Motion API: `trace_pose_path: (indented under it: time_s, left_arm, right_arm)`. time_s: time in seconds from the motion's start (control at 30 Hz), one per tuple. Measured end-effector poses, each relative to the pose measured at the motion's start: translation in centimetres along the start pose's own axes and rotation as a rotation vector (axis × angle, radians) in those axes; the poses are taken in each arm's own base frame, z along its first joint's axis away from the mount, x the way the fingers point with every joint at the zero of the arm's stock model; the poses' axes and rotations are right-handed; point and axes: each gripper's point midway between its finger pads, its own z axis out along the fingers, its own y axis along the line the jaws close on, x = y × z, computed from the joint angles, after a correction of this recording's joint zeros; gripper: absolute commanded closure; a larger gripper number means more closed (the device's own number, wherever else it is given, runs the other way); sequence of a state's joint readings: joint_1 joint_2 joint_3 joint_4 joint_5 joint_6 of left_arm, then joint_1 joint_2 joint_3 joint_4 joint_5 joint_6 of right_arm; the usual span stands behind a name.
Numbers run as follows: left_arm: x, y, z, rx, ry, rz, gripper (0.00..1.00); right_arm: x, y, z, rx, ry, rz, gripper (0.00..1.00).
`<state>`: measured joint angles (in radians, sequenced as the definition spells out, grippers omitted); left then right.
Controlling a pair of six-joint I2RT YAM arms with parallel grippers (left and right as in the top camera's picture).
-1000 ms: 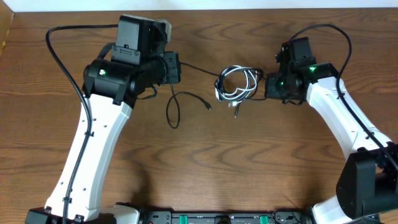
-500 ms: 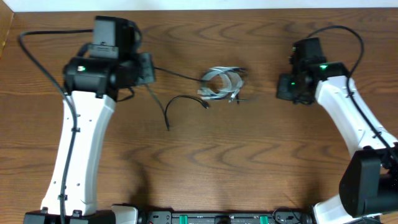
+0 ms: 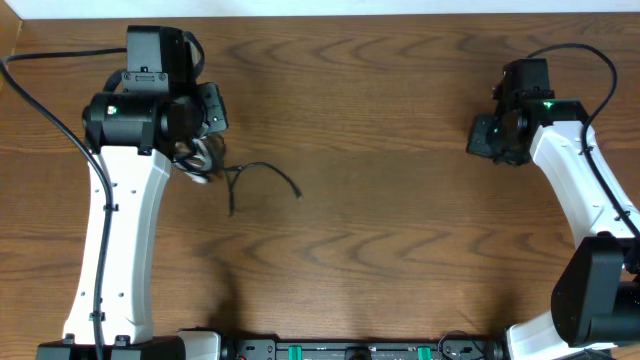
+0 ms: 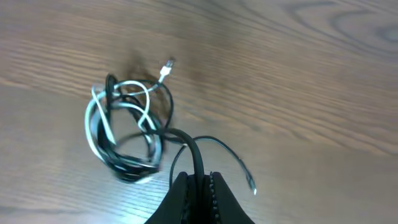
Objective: Untangle cables
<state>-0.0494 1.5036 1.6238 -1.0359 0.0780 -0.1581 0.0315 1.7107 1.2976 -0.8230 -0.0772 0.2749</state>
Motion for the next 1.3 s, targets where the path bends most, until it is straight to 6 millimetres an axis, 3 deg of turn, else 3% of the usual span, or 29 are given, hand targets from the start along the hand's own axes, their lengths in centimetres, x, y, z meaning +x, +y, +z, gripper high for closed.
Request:
trace_pose_path:
  time_s: [0.2,0.47,0.6,0.93,1.3]
  left_arm:
    - [0.7,-3.4,-0.4,0.2,0.034,0.084,0.93]
    - [1.9,-6.6,-0.9,0.377,0.075,0.134,0.93]
    - [3.6,-8.5,-0.3,0.42,0.124,0.178,0.93]
    - [8.5,-15.6,2.6,0.511,0.286,0.34,0.92]
    - [13.2,-19.7,4.7,0.539,0.419,0.452,0.92]
  right_arm:
    - [-0.1,2.0,0.0,-0.092,-0.003,-0.046,0.99]
    - [-0.1,2.7,-0.1,-0.127,-0.001,-0.06,0.99]
    - [-0.2,2.8,-0.1,-0.133,-0.005,-0.064,0.99]
    - [-0.2,2.9,-0.1,-0.139,-0.005,-0.064,0.99]
    - [-0.2,2.9,-0.1,-0.139,-0.006,-0.063,0.99]
